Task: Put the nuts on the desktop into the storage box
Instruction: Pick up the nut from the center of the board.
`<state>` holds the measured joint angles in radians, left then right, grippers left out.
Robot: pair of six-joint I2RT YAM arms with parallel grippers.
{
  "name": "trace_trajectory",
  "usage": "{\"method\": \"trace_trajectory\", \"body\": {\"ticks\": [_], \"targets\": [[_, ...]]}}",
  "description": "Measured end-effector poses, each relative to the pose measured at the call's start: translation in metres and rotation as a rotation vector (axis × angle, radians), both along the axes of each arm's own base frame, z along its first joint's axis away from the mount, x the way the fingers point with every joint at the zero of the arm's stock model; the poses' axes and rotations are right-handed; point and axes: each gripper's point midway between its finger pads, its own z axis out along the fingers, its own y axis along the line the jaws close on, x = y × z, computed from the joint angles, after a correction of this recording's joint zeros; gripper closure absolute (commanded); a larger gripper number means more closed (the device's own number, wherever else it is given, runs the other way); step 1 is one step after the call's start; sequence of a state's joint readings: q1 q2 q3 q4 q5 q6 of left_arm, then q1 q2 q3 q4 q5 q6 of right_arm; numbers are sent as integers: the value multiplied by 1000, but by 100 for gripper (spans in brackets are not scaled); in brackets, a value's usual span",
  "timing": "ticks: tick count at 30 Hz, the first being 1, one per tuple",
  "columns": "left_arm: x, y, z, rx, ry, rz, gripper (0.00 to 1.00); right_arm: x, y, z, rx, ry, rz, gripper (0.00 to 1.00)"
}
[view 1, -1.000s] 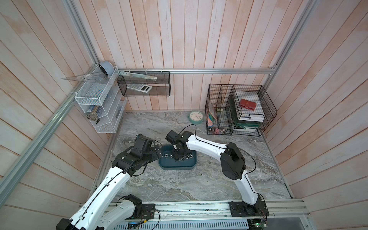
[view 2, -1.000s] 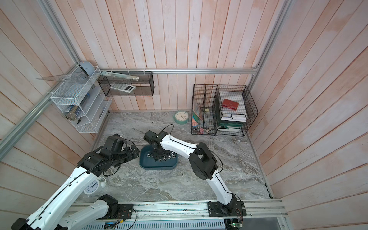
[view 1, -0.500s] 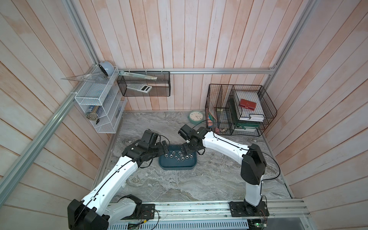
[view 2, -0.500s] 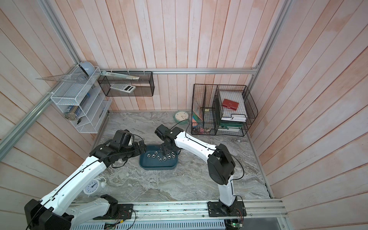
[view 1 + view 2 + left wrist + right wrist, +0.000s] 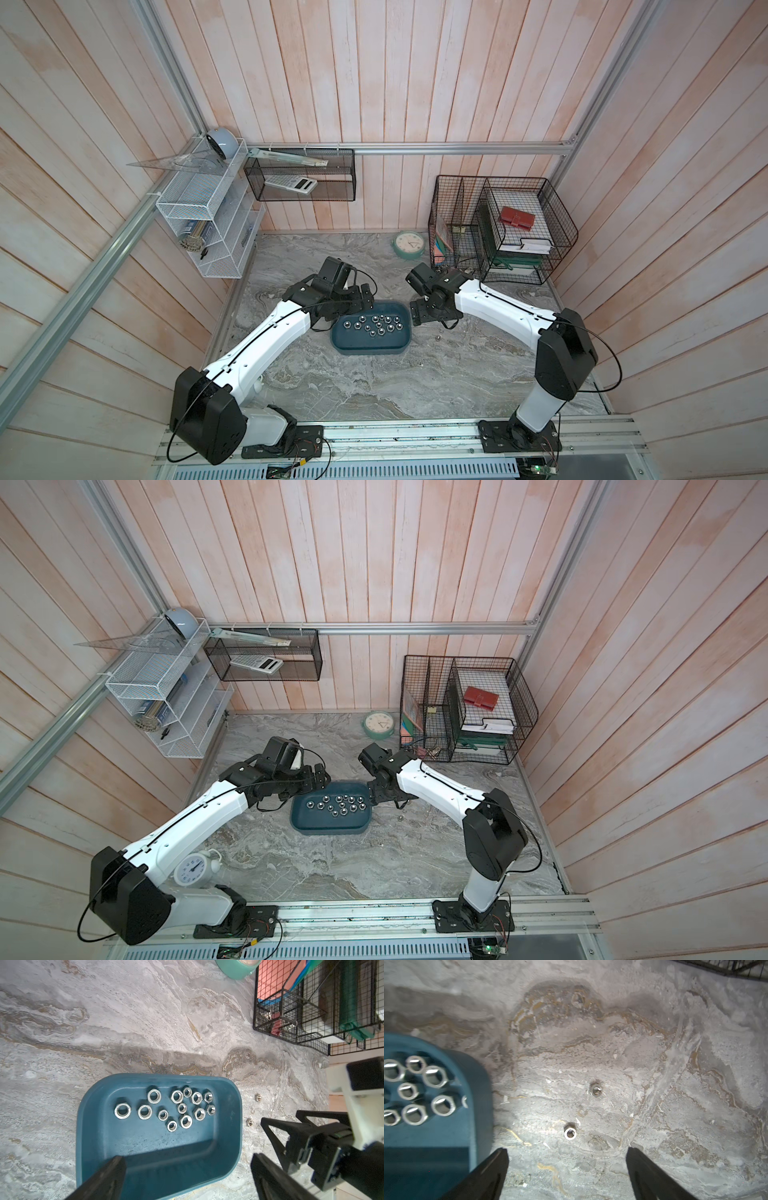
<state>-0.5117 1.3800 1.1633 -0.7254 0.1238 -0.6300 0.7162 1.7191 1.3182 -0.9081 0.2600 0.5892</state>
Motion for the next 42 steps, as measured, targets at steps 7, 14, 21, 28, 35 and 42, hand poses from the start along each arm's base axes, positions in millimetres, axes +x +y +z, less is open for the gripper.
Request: {"method": "trace_trajectory", "body": {"ticks": [7,14,21,28,35,42], "targets": [[2,-3,3,0,-8,-18,0,6,-28,-17,-2,37,-94,40],[3,-4,5,-1,-14,-19,0,14,-33,-36,3,73,-119,50],[3,-2,4,5,-13,-16,0,18,-35,-53,-2,111,-118,56],[1,-1,2,12,-2,-15,0,22,-37,-63,8,128,-131,57],[1,0,2,16,-2,-13,0,25,-40,-75,12,153,-138,61],[1,0,2,19,-4,-11,0,28,-41,-79,17,160,-136,68]]}}
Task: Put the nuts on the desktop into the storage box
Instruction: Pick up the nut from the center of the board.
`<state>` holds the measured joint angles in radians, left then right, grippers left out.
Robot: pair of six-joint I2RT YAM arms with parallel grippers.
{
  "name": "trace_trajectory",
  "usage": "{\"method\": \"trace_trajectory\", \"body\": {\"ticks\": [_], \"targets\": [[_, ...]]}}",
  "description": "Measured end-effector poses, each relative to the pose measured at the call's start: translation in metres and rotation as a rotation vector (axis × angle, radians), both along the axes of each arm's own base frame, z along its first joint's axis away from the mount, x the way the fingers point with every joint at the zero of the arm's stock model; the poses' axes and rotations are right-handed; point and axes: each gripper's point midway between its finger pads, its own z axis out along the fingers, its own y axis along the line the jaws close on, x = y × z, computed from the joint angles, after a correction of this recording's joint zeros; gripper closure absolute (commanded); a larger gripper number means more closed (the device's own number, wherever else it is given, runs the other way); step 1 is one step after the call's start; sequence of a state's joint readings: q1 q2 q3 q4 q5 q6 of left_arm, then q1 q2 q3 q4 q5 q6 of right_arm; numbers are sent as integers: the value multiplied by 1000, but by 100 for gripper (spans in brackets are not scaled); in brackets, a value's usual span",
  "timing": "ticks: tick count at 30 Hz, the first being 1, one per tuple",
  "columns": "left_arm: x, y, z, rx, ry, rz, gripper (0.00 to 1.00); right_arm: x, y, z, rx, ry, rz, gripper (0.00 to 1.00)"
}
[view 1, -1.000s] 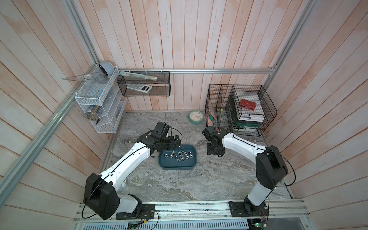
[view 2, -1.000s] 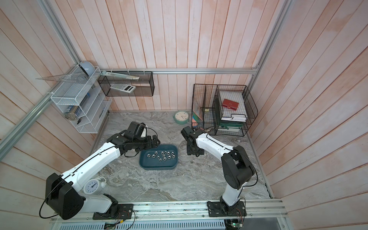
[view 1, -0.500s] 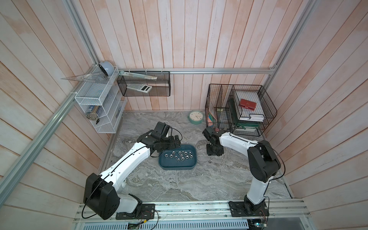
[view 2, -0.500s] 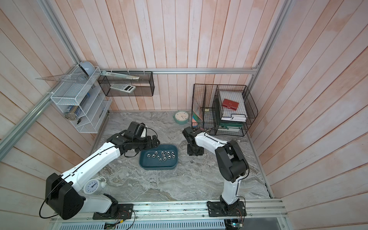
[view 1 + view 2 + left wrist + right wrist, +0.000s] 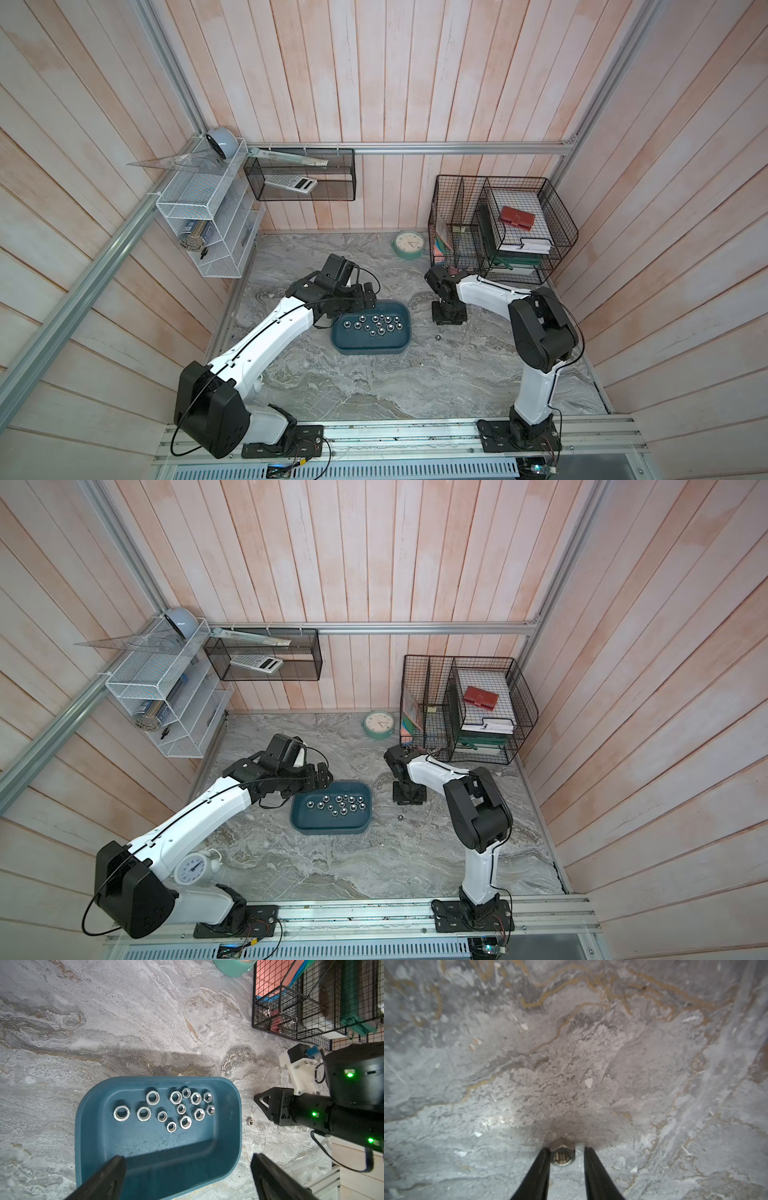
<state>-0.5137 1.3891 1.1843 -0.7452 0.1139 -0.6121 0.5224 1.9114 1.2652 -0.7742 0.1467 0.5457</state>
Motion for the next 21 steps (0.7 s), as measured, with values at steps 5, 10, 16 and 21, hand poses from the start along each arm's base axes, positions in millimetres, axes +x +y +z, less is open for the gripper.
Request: {"method": "trace_trajectory", "body": {"ticks": [5,10,16,21], "targets": [[0,1,0,5,-2,4,0,0,2,0,10,2,0,75],[0,2,-1,8,-1,6,0,2,4,0,18,-1,6,80],[0,3,3,7,-12,9,0,2,4,1,20,-1,9,80],[-1,5,9,2,-30,14,0,5,12,10,18,-15,30,80]]}}
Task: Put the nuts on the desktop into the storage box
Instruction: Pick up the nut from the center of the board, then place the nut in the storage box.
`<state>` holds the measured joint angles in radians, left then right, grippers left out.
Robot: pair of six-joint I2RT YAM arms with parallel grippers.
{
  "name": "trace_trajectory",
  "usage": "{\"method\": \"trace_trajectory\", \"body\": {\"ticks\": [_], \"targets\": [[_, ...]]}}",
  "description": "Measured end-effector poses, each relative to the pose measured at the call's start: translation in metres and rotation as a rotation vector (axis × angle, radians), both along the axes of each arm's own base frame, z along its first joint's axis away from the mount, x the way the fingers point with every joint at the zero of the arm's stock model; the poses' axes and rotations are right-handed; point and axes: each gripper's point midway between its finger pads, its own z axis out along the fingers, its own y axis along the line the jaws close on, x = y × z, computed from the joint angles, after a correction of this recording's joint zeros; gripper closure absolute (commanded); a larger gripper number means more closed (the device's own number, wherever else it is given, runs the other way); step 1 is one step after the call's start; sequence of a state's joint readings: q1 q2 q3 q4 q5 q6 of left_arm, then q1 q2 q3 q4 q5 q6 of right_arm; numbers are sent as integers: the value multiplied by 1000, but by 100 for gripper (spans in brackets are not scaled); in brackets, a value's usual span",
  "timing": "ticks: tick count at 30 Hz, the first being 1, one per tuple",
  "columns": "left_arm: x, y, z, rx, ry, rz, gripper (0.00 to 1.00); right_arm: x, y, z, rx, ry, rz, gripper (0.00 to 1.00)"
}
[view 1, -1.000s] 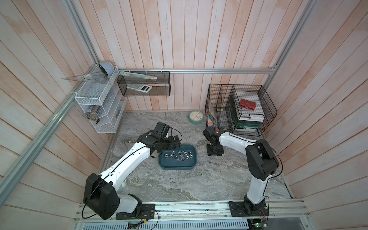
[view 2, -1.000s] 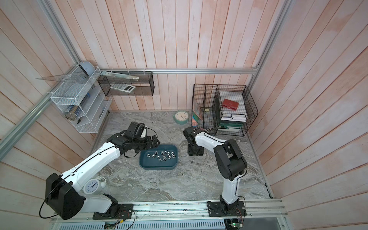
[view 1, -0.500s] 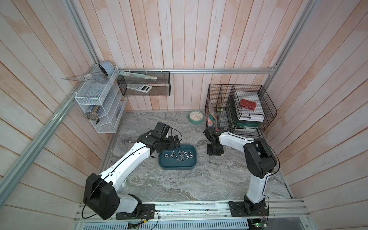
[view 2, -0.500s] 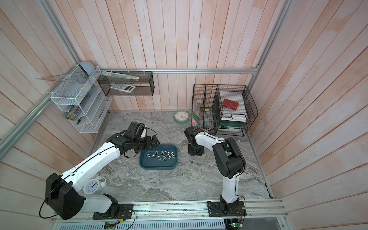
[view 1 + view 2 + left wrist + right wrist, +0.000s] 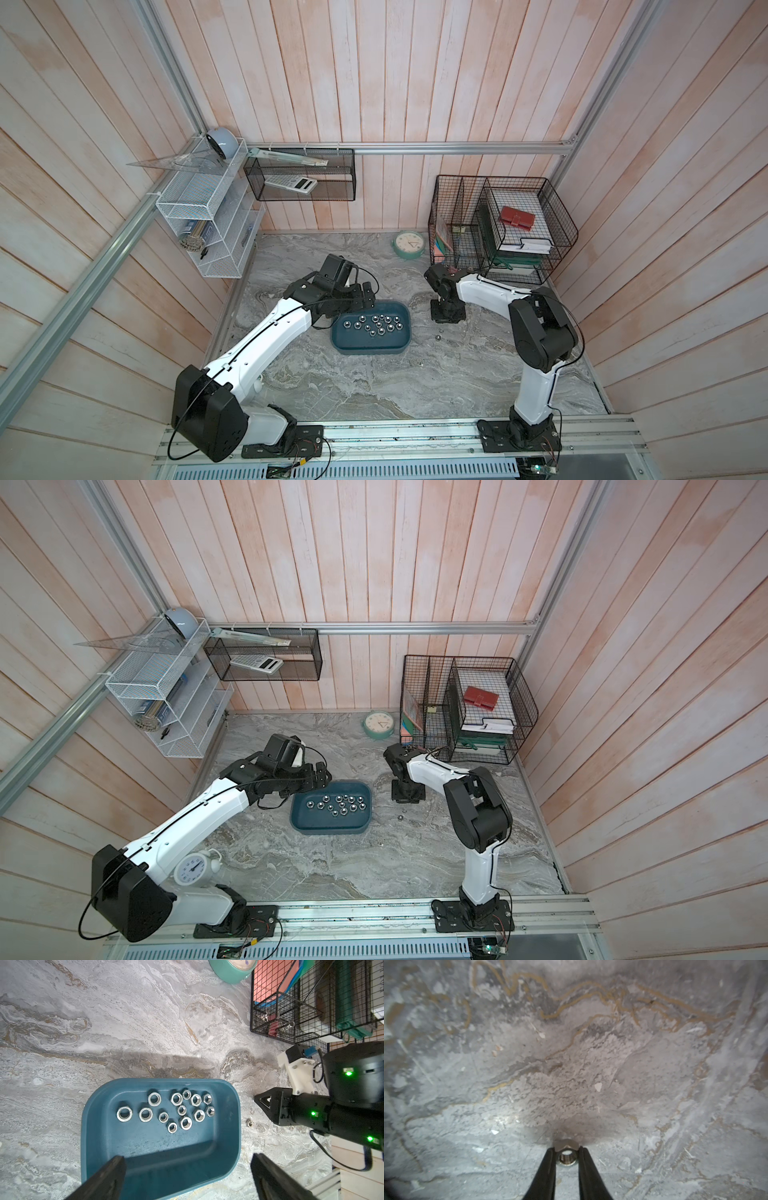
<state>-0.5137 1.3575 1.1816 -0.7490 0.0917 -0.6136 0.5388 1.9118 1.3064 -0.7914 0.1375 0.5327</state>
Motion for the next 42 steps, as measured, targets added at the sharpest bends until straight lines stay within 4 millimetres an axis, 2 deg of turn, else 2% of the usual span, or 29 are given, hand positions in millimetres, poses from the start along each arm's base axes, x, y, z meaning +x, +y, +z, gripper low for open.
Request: {"method": "trace_trajectory", "body": {"ticks": [7,14,18,21,28,33,37,42], "targets": [[-6,14,9,2,-31,45,0,12,41,39,27,-88,96,80],[-19,34,13,7,-51,107,0,17,98,89,81,-197,227,79],[-28,45,15,8,-63,139,0,15,134,103,107,-232,307,79],[-36,53,16,12,-68,162,0,11,156,98,109,-226,360,79],[-52,71,17,26,-72,211,0,-4,200,73,121,-172,464,79],[-62,82,18,36,-75,239,0,-11,227,62,144,-151,514,79],[-68,87,19,44,-74,249,0,-14,239,52,147,-132,540,79],[-73,94,19,54,-75,268,0,-17,240,36,131,-97,556,79]]}}
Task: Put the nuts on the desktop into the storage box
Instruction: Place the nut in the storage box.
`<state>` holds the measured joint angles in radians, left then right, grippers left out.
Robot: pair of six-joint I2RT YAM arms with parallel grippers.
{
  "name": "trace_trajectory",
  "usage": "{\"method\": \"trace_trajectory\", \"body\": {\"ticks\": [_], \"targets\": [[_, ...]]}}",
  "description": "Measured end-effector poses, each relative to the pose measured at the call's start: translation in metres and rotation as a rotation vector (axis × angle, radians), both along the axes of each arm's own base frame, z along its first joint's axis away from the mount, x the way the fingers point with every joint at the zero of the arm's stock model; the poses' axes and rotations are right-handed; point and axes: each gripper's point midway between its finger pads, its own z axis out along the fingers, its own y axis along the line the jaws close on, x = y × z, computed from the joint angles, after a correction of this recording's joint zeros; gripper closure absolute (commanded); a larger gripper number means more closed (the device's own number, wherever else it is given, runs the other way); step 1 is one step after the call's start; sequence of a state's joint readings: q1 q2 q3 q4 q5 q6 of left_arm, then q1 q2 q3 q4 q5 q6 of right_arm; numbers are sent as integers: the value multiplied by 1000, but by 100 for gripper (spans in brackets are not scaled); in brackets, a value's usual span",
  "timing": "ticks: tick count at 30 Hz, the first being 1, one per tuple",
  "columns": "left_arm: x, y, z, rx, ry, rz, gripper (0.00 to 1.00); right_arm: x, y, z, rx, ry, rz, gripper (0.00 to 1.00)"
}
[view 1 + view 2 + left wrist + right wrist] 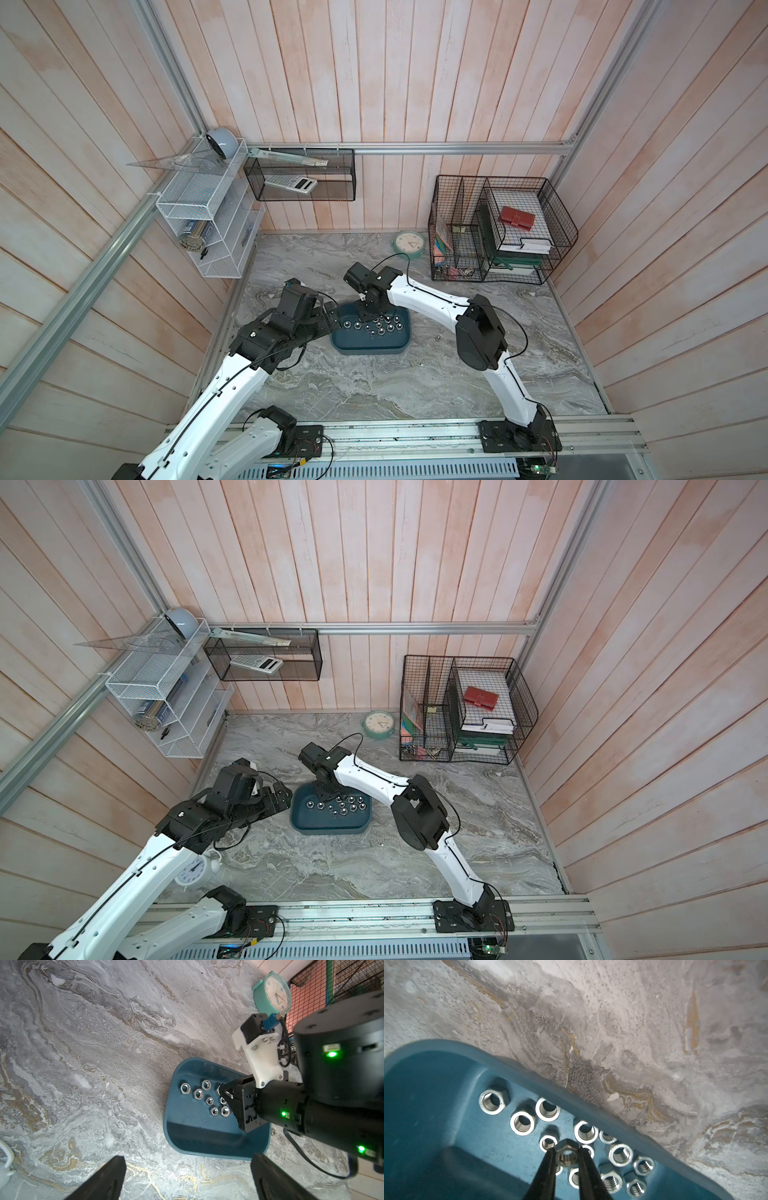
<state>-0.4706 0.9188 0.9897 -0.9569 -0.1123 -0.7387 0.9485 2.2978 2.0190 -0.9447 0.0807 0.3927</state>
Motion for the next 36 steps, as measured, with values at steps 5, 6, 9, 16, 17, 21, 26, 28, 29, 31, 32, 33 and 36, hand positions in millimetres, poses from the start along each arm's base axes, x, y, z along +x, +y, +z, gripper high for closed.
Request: {"method": "trace_trajectory", "body": {"ticks": [5,6,9,16,17,21,26,28,29,31,32,33,36], "targets": [[-4,3,-4,5,17,7,0,-3,0,-11,-16,25,5,79],[-4,3,-5,6,19,7,0,-3,0,-12,-18,28,5,79],[-6,3,-6,10,26,7,0,-4,0,-19,-26,40,7,78],[-5,5,-6,10,26,13,0,-7,-1,-23,-33,59,11,71],[-5,5,-6,10,26,14,0,-7,-1,-23,-34,59,14,70],[-5,5,-6,9,26,14,0,-7,0,-22,-29,61,17,59],[-4,5,-7,10,27,16,0,-6,2,-17,-21,55,17,56],[-3,5,-8,12,32,18,0,-6,1,-17,-24,55,17,53],[-3,5,-9,14,35,18,0,-6,0,-17,-29,55,16,52],[-1,3,-11,14,41,15,0,-6,-2,-16,-39,53,14,50],[1,2,-12,15,45,14,0,-6,-3,-14,-43,48,13,49],[2,1,-13,15,47,13,0,-5,-4,-12,-44,43,12,47],[7,-4,-18,14,59,0,0,-3,-8,4,-37,10,6,41]]}}
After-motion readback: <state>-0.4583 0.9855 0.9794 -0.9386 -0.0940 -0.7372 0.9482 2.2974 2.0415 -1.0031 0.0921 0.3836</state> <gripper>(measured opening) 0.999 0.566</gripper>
